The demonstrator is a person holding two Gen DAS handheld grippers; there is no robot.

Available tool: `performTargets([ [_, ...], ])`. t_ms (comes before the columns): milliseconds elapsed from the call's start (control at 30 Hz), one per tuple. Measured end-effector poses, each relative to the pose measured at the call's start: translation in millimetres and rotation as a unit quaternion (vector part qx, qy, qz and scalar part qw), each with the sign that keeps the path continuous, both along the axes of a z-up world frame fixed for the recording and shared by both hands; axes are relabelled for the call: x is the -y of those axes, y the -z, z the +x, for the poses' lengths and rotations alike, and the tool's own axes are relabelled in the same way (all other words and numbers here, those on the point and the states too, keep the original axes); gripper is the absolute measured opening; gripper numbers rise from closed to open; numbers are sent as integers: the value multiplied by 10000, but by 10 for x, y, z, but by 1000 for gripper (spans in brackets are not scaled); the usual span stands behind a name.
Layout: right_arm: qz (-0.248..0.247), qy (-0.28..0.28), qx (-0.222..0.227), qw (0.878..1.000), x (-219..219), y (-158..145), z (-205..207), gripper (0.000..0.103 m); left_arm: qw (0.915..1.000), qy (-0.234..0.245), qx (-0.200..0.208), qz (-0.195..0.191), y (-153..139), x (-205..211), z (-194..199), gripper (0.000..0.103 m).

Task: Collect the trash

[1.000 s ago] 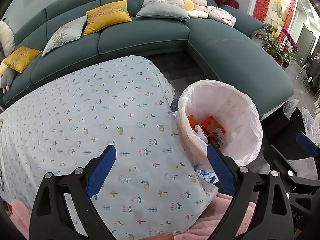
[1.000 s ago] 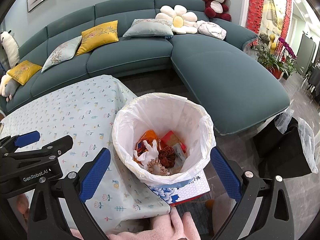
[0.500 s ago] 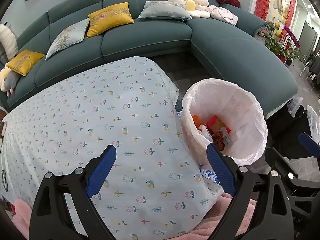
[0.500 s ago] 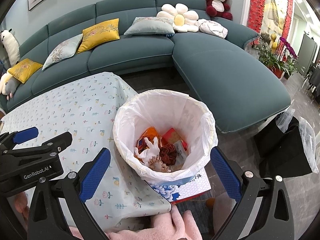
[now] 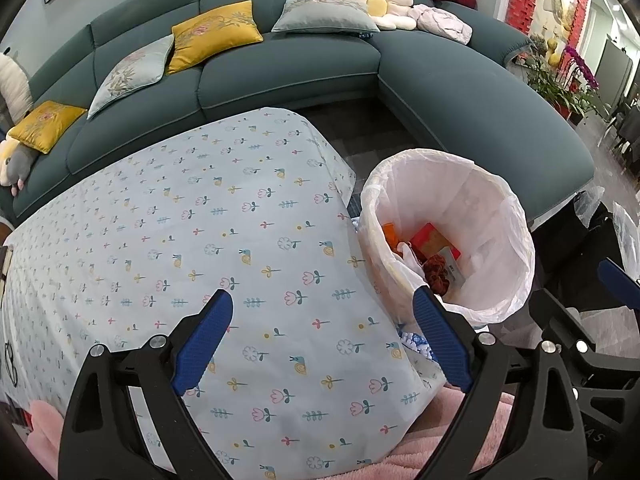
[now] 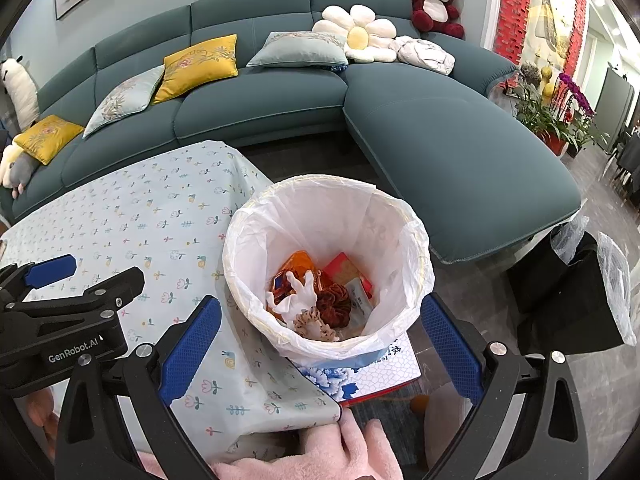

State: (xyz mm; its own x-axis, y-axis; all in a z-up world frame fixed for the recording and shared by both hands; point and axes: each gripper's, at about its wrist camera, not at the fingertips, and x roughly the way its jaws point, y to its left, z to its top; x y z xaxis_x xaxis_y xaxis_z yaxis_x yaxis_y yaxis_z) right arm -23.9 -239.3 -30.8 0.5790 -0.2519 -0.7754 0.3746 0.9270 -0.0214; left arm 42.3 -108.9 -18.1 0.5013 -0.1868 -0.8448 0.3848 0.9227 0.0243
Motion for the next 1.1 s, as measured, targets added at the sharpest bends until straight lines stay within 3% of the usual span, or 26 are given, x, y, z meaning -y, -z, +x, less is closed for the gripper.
performTargets([
  [1100,34,78,-63,9999,73,81,-35,96,9995,232,-185,69,116,64,-33,87],
])
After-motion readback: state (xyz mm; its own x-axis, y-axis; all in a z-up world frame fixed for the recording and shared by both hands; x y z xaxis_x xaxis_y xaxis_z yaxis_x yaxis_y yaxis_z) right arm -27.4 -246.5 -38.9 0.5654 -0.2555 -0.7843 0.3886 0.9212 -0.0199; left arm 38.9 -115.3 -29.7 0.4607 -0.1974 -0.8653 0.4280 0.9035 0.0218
